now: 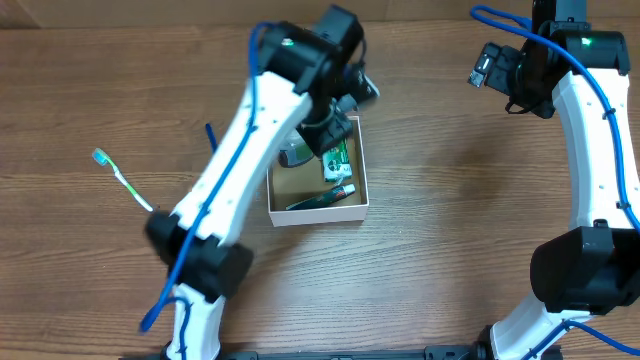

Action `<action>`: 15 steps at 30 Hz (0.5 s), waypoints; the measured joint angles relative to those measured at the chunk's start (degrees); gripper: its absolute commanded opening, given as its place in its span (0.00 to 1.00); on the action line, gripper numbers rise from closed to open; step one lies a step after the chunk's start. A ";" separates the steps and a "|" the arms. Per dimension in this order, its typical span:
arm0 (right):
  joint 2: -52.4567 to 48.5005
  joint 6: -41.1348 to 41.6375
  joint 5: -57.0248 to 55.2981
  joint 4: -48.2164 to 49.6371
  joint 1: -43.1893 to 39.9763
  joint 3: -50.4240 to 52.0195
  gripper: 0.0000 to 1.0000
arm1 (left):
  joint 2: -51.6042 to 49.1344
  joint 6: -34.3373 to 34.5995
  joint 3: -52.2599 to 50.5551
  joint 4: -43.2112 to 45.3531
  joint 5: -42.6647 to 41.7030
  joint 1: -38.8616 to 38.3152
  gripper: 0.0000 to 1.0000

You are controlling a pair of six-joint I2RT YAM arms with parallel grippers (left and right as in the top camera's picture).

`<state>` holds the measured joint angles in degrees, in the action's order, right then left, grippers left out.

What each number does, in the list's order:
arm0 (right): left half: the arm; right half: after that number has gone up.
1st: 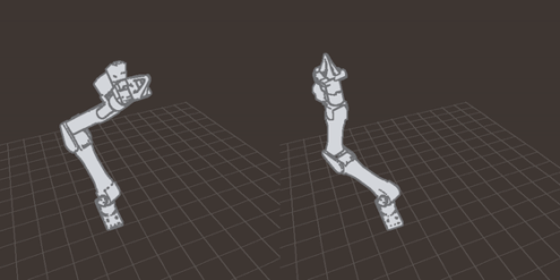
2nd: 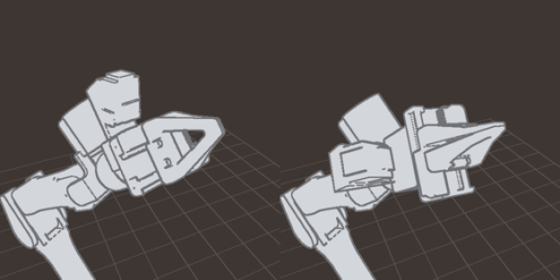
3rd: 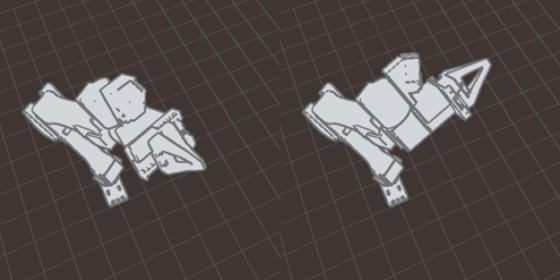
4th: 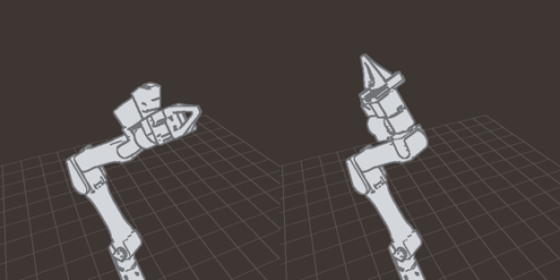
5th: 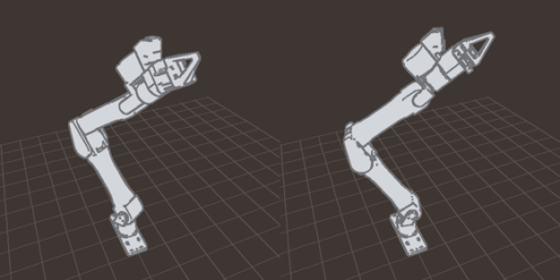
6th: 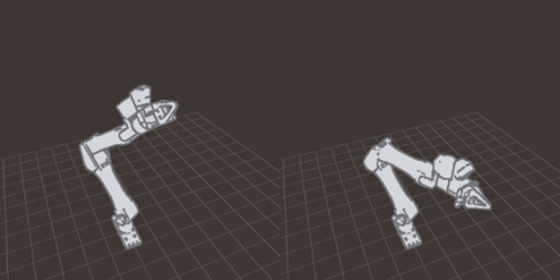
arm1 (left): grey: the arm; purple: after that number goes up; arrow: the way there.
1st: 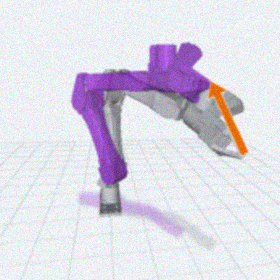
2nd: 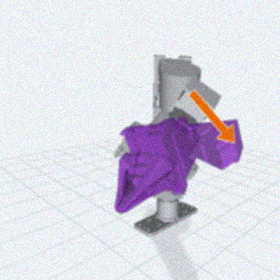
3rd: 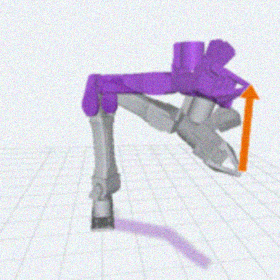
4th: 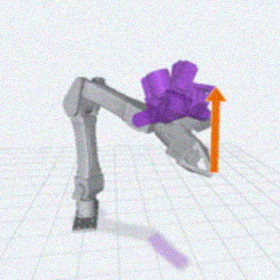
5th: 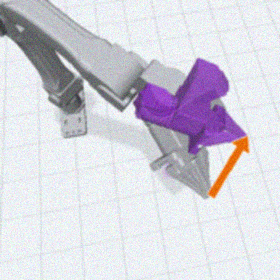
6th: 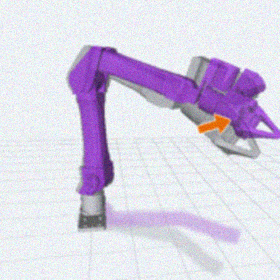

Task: Pack container
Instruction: 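Carry the toothpaste tube into the box and release it, then move the left gripper to the blue razor and grasp it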

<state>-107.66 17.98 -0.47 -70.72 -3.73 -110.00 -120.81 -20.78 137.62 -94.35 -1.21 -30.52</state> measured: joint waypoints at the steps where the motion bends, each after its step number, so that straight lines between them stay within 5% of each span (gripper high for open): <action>1: 0.00 -0.02 0.00 -0.02 0.00 0.00 1.00 | 2.19 2.62 0.31 0.52 1.81 0.96 0.59; 9: 0.00 0.00 0.00 0.00 0.00 0.00 1.00 | 6.21 25.81 -0.26 2.93 11.30 21.14 0.63; 15: 0.00 0.00 0.00 0.00 0.00 0.00 1.00 | 2.86 39.43 -10.64 12.66 11.08 28.28 0.72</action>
<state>-107.66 17.98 -0.47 -70.72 -3.73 -110.00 -117.95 18.65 126.98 -81.69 9.87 -2.24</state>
